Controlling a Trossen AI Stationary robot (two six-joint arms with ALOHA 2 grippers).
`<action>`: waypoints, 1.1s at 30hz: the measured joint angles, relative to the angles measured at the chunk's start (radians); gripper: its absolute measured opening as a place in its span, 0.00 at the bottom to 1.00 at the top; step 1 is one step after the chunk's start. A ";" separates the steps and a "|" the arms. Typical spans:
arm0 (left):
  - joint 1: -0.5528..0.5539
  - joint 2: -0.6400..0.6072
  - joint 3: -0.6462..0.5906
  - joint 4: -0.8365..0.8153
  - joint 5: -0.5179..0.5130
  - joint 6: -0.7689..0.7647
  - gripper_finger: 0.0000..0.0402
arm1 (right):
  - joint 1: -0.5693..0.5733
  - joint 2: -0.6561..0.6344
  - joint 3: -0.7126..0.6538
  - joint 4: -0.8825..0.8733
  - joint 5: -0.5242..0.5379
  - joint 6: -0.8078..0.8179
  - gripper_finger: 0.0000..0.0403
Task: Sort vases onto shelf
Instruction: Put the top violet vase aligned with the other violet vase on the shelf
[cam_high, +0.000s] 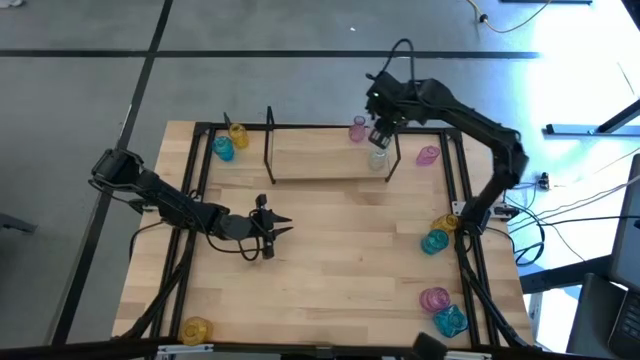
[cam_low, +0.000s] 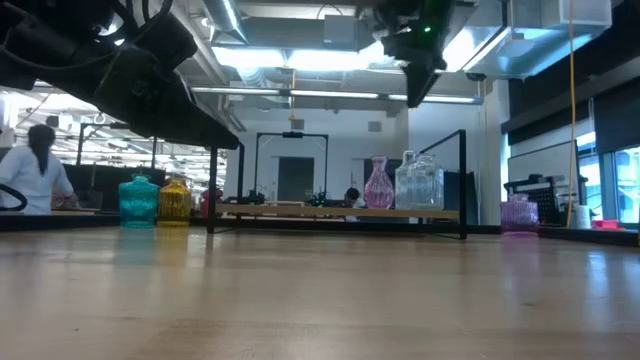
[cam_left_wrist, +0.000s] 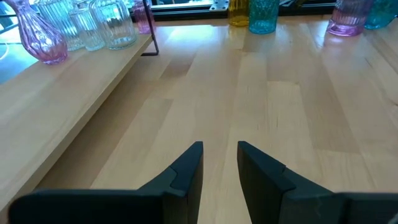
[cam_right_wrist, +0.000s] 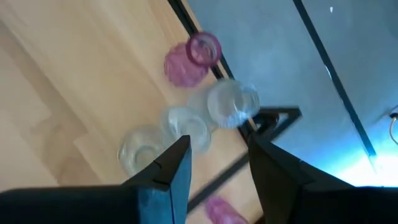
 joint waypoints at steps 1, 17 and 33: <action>0.000 0.000 0.000 0.000 0.000 0.000 0.23 | -0.001 -0.023 -0.024 0.001 0.001 0.001 0.36; 0.000 0.000 0.000 -0.001 0.006 0.000 0.23 | -0.198 -0.312 -0.346 0.008 -0.001 0.125 0.30; 0.001 0.000 0.000 -0.001 0.004 0.000 0.23 | -0.404 -0.319 -0.626 0.130 -0.096 0.187 0.30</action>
